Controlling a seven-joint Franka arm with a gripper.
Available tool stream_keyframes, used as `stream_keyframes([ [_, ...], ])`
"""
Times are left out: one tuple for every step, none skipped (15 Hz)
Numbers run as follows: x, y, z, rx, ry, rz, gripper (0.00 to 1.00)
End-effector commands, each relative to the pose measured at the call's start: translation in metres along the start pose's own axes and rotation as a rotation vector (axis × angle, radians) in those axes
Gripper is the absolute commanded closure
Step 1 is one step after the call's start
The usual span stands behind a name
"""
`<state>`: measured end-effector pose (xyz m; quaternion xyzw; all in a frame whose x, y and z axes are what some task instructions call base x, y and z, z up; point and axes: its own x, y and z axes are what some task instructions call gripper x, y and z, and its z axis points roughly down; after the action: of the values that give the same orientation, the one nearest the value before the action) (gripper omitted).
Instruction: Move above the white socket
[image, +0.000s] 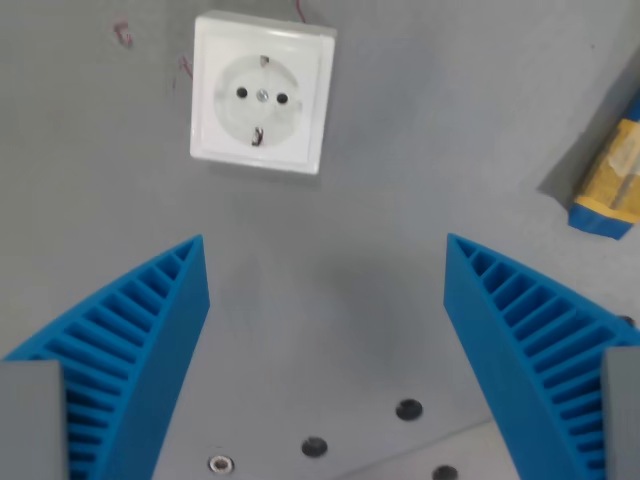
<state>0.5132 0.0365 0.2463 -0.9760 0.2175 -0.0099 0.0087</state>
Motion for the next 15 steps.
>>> stream_keyframes([
  [0.013,-0.011,0.012,-0.070,0.002,0.134,0.00],
  [0.014,-0.013,0.016,-0.071,0.008,0.139,0.00],
  [0.016,-0.014,0.020,-0.072,0.014,0.146,0.00],
  [0.018,-0.015,0.023,-0.074,0.018,0.153,0.00],
  [0.019,-0.016,0.026,-0.075,0.022,0.159,0.00],
  [0.020,-0.017,0.029,-0.075,0.028,0.165,0.00],
  [0.021,-0.018,0.032,-0.074,0.034,0.171,0.00],
  [0.022,-0.019,0.035,-0.075,0.037,0.177,0.00],
  [0.023,-0.020,0.038,-0.076,0.038,0.180,0.00],
  [0.024,-0.021,0.041,-0.078,0.039,0.186,0.00],
  [0.025,-0.022,0.043,-0.080,0.038,0.190,0.00],
  [0.026,-0.022,0.046,-0.082,0.038,0.191,0.00],
  [0.028,-0.023,0.049,-0.083,0.038,0.195,0.00],
  [0.029,-0.024,0.052,-0.086,0.035,0.196,0.00],
  [0.031,-0.025,0.054,-0.088,0.033,0.197,0.00],
])
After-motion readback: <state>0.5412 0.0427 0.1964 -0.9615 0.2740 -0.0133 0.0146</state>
